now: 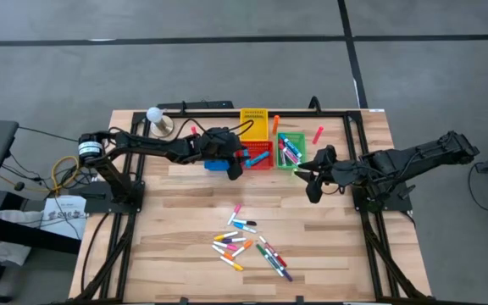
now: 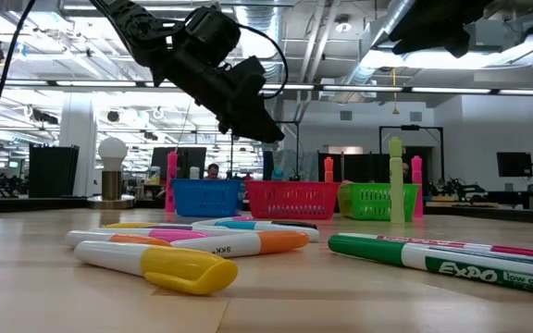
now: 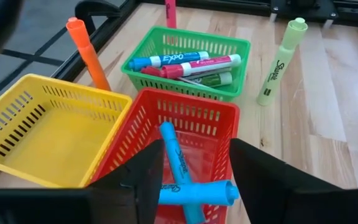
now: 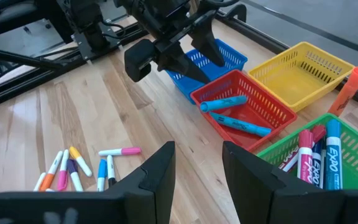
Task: Pick & Place Markers
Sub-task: Put the large light blue highlighter pen into the red bin
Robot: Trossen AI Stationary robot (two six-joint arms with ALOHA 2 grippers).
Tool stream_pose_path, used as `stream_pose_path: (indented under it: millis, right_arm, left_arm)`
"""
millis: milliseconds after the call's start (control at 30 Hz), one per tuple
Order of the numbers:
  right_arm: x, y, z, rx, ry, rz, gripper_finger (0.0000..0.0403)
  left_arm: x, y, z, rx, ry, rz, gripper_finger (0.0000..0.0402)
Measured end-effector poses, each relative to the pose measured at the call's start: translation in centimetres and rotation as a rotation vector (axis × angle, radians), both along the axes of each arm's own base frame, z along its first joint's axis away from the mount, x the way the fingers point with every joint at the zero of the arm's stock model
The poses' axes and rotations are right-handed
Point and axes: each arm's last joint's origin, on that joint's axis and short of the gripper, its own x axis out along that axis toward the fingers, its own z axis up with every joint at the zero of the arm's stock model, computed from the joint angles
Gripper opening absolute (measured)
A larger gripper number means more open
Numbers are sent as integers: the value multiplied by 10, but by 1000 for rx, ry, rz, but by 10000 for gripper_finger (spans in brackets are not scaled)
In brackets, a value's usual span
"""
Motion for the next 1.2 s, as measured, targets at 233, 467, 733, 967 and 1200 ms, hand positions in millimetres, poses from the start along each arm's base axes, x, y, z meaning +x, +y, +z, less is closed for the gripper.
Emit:
stream_pose_path:
  millis: [233,467,733,967,1200]
  right_arm:
    - [0,0,0,0,0,2,125]
    - [-1,6,0,3,0,29,125]
    - [-2,8,0,11,1,35,125]
    - [-2,8,0,28,-4,25,125]
    - [-2,8,0,28,-5,25,125]
  left_arm:
    - [2,-7,4,3,-30,22,184]
    - [-15,-32,22,61,79,-91,168]
    - [-10,-49,3,263,208,-280,147]
    - [-3,-48,-11,339,246,-301,120]
    - [3,-47,-26,403,288,-342,88]
